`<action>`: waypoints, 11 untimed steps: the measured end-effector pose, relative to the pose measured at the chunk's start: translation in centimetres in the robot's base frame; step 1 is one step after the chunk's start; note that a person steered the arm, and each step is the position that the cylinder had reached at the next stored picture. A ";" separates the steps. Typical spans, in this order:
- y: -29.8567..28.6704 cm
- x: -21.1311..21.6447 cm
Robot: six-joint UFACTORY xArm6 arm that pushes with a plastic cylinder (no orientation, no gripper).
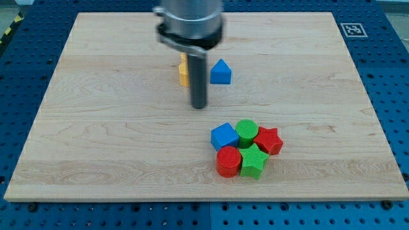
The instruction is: Separate the red star form the green circle
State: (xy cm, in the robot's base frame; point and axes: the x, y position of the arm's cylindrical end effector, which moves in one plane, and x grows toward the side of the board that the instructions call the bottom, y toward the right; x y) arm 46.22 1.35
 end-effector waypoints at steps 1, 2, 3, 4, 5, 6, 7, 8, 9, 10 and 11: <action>9.0 2.0; 17.4 4.4; 19.6 8.0; 18.0 11.9; 16.5 13.3; 15.0 13.2; 11.2 11.7; 7.7 11.0; 5.9 11.0; 6.1 11.1; 10.1 12.3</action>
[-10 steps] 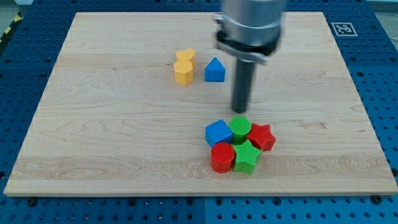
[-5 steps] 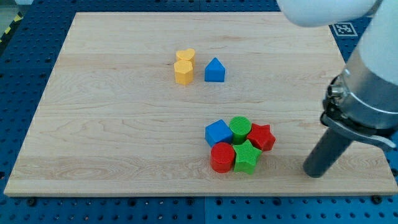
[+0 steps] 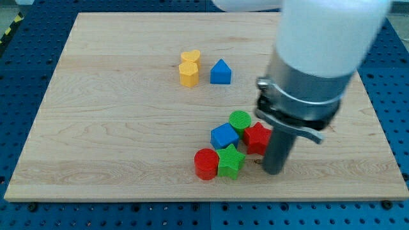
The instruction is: Separate the red star form the green circle
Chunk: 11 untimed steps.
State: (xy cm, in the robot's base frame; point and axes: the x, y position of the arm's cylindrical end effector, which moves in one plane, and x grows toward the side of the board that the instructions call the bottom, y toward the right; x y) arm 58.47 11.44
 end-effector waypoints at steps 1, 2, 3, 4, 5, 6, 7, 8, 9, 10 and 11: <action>2.9 -0.3; 2.9 -2.7; 2.9 -4.3; 2.9 -5.9; 2.2 -7.4; 0.8 -7.5; -0.4 -7.5; -1.8 -7.4; -3.0 -7.4; -3.9 -7.4; -5.3 -7.4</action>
State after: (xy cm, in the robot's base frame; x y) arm 51.09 6.10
